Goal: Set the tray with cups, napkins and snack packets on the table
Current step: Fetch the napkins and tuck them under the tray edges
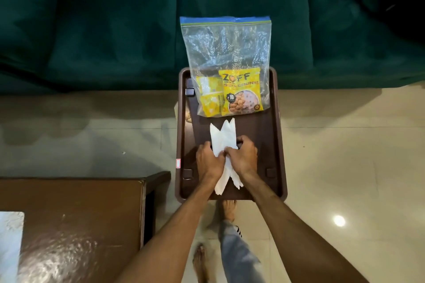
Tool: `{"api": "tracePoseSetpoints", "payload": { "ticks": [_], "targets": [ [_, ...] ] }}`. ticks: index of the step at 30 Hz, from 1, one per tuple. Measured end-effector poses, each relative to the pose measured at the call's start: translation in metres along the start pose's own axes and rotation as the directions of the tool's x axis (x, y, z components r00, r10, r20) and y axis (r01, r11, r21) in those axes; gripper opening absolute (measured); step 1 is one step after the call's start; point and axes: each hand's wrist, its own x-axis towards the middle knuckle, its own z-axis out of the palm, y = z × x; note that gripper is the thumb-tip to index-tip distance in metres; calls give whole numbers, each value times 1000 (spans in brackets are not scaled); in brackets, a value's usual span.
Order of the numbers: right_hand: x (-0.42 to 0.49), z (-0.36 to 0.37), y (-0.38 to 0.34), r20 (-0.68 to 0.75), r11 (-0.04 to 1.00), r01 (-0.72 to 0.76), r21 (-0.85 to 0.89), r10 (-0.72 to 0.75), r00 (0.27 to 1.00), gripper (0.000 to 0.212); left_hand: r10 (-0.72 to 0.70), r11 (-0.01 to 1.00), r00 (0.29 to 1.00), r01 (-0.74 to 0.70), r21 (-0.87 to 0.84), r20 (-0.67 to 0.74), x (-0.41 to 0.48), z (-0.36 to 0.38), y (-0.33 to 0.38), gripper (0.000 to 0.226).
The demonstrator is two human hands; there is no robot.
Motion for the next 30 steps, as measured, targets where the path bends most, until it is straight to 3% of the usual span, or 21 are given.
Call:
{"api": "tracePoseSetpoints", "payload": {
  "ticks": [3, 8, 12, 18, 25, 30],
  "targets": [
    [-12, -7, -1, 32, 996, 57, 67, -59, 998, 14, 27, 1000, 1000, -27, -1, 12, -7, -10, -8, 39],
    [-62, -19, -10, 58, 951, 229, 206, -245, 968, 9, 92, 946, 994, -68, -316, 64, -41, -54, -21, 40],
    [-127, -21, -15, 106, 907, 301, 295, -344, 933, 14, 149, 881, 989, -134, -453, -3, -87, -102, -38, 32],
    [-259, -4, -7, 142, 869, 320, 377, -396, 907, 22, 219, 767, 973, -217, -605, -71, -195, -183, -98, 29],
    [-388, 44, 20, 250, 863, 330, 383, -440, 862, 36, 188, 723, 968, -252, -643, -169, -297, -248, -199, 32],
    [-461, 76, 41, 333, 870, 295, 394, -434, 837, 20, 105, 691, 960, -259, -674, -261, -356, -280, -267, 26]
  ]
}}
